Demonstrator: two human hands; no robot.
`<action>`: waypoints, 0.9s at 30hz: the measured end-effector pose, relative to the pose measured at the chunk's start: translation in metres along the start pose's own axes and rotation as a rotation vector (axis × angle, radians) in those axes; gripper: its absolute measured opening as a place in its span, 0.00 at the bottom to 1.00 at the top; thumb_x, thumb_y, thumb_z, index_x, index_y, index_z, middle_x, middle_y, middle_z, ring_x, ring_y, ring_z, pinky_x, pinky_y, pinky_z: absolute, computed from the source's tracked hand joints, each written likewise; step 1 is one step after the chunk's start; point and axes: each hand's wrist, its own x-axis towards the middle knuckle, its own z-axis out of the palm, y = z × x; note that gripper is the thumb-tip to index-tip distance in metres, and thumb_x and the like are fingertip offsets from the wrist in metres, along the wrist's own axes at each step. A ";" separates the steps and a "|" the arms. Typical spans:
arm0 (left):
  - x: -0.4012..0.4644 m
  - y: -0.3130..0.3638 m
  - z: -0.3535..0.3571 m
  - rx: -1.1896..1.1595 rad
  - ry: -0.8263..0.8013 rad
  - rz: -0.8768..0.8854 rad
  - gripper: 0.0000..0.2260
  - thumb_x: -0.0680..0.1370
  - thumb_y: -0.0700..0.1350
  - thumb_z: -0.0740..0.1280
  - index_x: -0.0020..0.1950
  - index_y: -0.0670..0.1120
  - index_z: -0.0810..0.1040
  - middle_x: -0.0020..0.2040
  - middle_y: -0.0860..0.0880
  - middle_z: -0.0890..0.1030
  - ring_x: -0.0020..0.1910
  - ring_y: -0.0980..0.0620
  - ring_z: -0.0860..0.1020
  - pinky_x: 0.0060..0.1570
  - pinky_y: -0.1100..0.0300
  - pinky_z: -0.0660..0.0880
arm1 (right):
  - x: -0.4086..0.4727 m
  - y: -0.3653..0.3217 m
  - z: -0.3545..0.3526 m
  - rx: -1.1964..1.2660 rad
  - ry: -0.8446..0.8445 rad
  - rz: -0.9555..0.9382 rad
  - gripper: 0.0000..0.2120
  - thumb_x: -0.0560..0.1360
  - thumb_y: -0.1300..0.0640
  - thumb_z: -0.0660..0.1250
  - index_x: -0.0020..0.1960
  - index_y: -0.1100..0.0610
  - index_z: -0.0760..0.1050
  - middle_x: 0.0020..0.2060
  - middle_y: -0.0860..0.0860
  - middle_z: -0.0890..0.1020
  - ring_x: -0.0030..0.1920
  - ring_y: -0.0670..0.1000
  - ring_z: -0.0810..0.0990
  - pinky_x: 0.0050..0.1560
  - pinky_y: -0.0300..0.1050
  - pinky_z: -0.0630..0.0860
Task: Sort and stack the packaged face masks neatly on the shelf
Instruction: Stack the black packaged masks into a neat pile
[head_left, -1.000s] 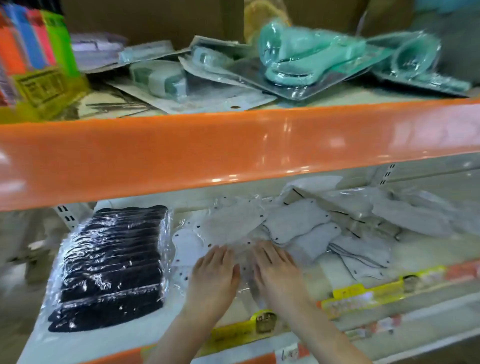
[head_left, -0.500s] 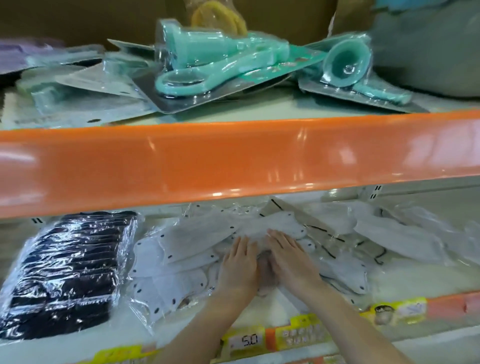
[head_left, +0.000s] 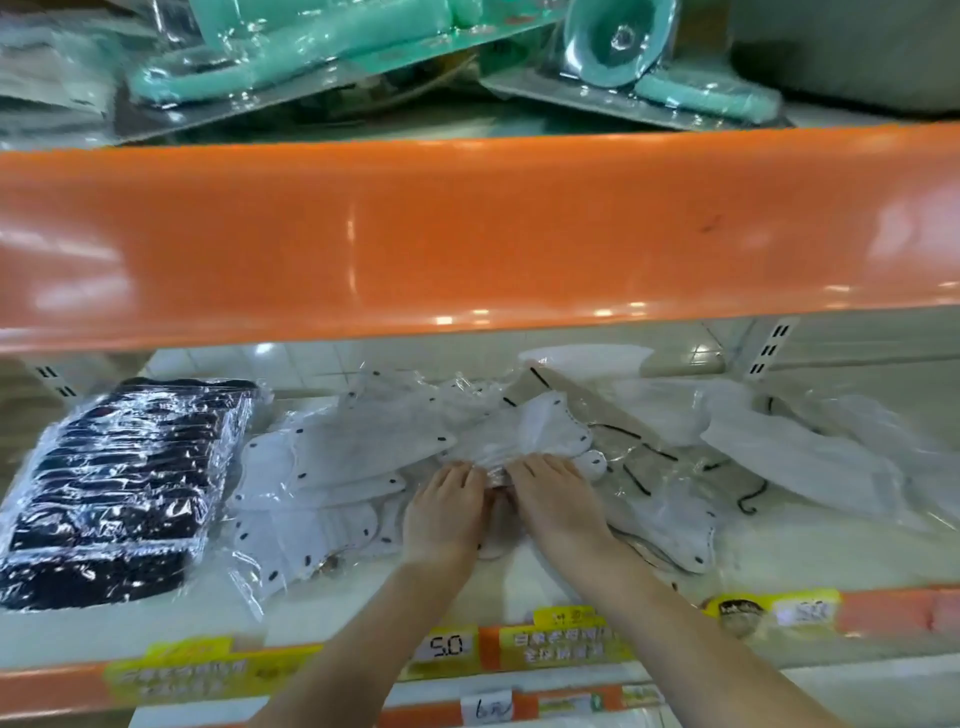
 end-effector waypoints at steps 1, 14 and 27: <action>0.000 -0.002 0.001 -0.014 -0.004 -0.015 0.14 0.82 0.49 0.54 0.66 0.49 0.69 0.69 0.52 0.71 0.69 0.52 0.66 0.58 0.58 0.68 | 0.001 0.002 0.002 -0.017 0.005 -0.003 0.21 0.45 0.53 0.84 0.34 0.52 0.80 0.32 0.47 0.80 0.35 0.49 0.81 0.38 0.37 0.76; -0.006 0.000 -0.053 -0.787 0.197 -0.168 0.04 0.79 0.44 0.64 0.44 0.47 0.72 0.39 0.54 0.78 0.38 0.56 0.78 0.37 0.64 0.69 | -0.008 0.041 -0.045 0.035 0.371 -0.014 0.12 0.72 0.50 0.60 0.37 0.53 0.78 0.33 0.48 0.79 0.36 0.53 0.79 0.45 0.44 0.65; -0.011 -0.011 -0.084 -1.289 0.181 -0.401 0.05 0.78 0.34 0.64 0.47 0.41 0.78 0.37 0.42 0.79 0.34 0.52 0.75 0.30 0.68 0.73 | -0.020 0.040 -0.082 0.181 0.515 -0.135 0.17 0.76 0.48 0.63 0.56 0.59 0.79 0.53 0.52 0.81 0.54 0.52 0.77 0.56 0.48 0.71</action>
